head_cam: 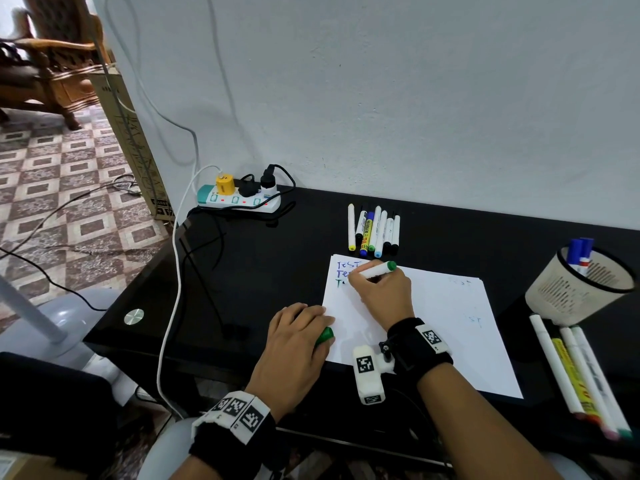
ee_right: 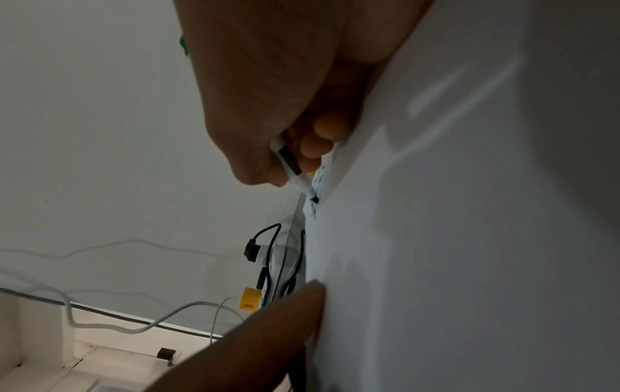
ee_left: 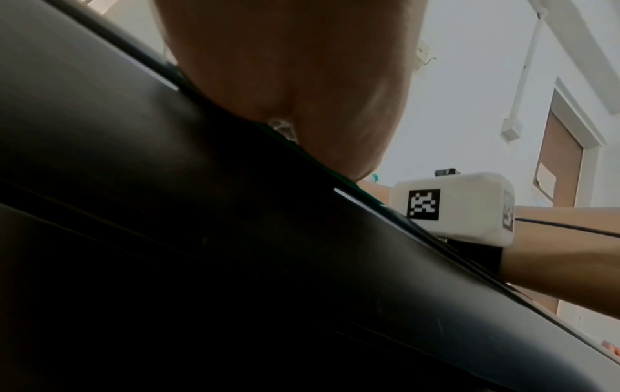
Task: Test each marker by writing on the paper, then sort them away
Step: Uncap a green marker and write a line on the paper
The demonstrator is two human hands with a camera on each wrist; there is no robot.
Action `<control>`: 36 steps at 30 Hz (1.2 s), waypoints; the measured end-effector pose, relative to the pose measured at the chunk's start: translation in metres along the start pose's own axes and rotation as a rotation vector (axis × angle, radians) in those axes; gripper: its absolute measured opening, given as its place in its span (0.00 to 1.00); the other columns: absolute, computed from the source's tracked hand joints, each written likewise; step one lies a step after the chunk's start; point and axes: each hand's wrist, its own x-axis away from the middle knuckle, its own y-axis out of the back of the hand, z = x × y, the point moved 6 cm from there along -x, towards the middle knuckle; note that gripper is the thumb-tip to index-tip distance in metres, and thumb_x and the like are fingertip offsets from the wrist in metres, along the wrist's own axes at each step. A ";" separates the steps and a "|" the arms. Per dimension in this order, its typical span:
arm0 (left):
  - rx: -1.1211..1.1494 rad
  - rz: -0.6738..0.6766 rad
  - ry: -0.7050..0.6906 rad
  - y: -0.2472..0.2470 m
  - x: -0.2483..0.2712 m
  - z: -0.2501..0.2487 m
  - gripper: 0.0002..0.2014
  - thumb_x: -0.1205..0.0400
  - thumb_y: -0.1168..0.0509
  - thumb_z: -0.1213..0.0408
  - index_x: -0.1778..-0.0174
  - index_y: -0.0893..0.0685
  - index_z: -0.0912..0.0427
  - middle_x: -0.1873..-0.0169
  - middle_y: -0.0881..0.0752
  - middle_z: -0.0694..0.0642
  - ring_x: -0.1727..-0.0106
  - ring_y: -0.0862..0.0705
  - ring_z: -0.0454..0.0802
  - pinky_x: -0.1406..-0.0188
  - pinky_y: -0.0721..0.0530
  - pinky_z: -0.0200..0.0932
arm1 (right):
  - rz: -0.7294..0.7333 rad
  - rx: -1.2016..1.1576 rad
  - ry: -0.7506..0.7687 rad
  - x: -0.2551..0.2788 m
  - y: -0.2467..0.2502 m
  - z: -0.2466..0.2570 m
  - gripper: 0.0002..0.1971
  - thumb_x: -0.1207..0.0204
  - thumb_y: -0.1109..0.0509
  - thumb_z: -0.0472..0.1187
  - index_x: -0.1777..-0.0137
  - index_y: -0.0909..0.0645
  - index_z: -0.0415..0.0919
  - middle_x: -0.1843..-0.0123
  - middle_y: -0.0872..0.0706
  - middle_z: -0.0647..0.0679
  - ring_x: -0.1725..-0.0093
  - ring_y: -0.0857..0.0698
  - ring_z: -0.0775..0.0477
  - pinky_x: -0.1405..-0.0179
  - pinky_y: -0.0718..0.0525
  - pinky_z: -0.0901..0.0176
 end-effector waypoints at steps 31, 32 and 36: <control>-0.003 0.017 0.004 -0.001 0.000 0.000 0.18 0.14 0.48 0.47 0.31 0.21 0.43 0.30 0.24 0.37 0.23 0.34 0.43 0.20 0.39 0.47 | -0.054 -0.065 -0.029 0.000 0.005 -0.004 0.06 0.28 0.28 0.43 0.61 0.14 0.41 0.65 0.07 0.43 0.63 0.11 0.48 0.63 0.17 0.59; -0.001 0.016 0.004 -0.001 0.000 0.000 0.18 0.14 0.48 0.48 0.31 0.21 0.43 0.30 0.24 0.37 0.23 0.34 0.44 0.20 0.39 0.47 | -0.060 -0.060 -0.029 0.001 0.006 -0.003 0.06 0.28 0.28 0.42 0.61 0.15 0.41 0.65 0.07 0.43 0.63 0.11 0.48 0.64 0.18 0.60; -0.001 0.015 0.007 0.000 0.000 0.000 0.19 0.15 0.48 0.47 0.32 0.21 0.43 0.30 0.24 0.37 0.23 0.34 0.44 0.20 0.39 0.48 | -0.111 -0.070 -0.045 0.000 0.010 -0.003 0.04 0.26 0.28 0.42 0.59 0.15 0.42 0.65 0.08 0.44 0.60 0.11 0.51 0.65 0.21 0.64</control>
